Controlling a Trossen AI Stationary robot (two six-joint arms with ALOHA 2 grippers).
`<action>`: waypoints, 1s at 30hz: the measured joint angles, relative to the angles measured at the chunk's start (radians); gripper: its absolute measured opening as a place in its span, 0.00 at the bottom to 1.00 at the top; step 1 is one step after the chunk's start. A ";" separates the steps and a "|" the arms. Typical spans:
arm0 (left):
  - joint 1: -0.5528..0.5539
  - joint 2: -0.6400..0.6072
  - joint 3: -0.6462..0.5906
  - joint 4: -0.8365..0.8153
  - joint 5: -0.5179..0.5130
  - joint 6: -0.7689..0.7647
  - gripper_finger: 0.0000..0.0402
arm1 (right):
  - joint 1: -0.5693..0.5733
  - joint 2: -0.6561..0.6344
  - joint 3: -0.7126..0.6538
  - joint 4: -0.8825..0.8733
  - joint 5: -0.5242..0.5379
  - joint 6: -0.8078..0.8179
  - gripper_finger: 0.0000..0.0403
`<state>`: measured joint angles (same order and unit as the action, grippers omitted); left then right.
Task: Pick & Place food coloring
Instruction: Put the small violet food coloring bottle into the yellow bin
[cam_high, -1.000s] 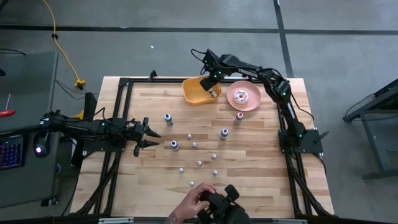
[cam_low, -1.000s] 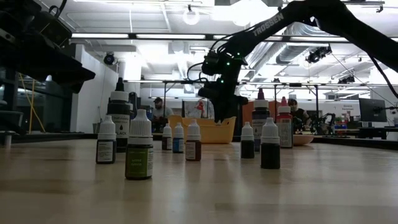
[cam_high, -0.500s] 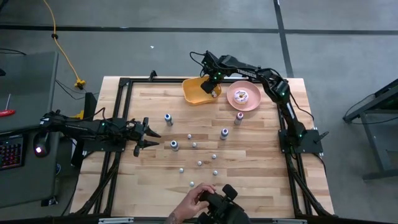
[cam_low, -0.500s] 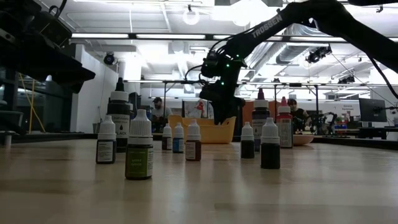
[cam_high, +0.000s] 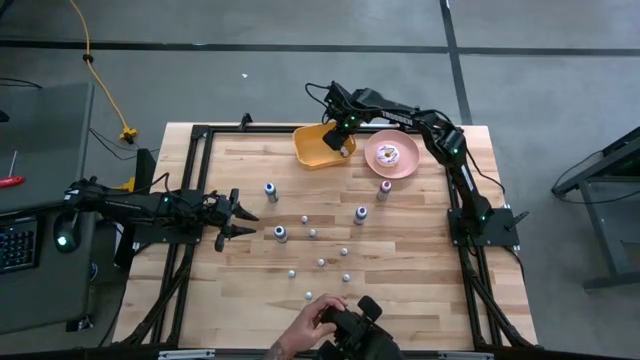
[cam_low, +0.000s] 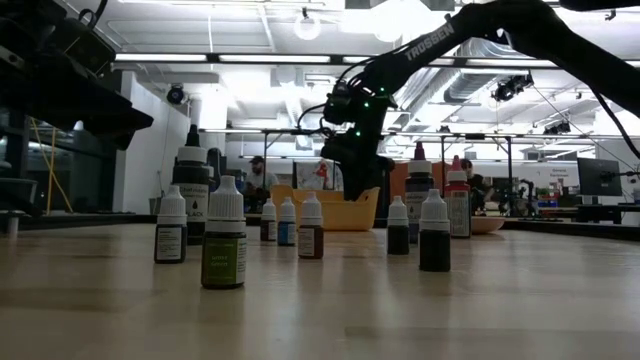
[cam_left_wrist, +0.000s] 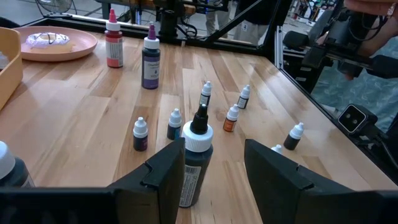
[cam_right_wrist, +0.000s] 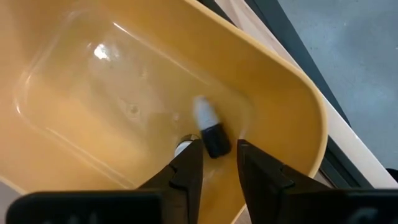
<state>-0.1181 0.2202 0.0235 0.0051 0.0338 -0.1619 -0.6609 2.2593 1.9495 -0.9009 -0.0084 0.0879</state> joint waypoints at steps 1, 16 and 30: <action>0.000 0.000 0.000 0.000 0.000 0.000 0.41 | 0.000 0.000 0.000 0.000 0.000 0.000 0.23; 0.000 0.000 0.000 0.000 0.000 0.000 0.41 | 0.000 -0.003 0.041 -0.008 0.002 -0.009 0.25; 0.000 0.000 0.000 0.000 0.000 0.000 0.41 | 0.086 -0.007 0.407 -0.261 -0.038 -0.247 0.25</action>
<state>-0.1181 0.2199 0.0233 0.0050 0.0338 -0.1619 -0.5745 2.2520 2.3563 -1.1616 -0.0464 -0.1594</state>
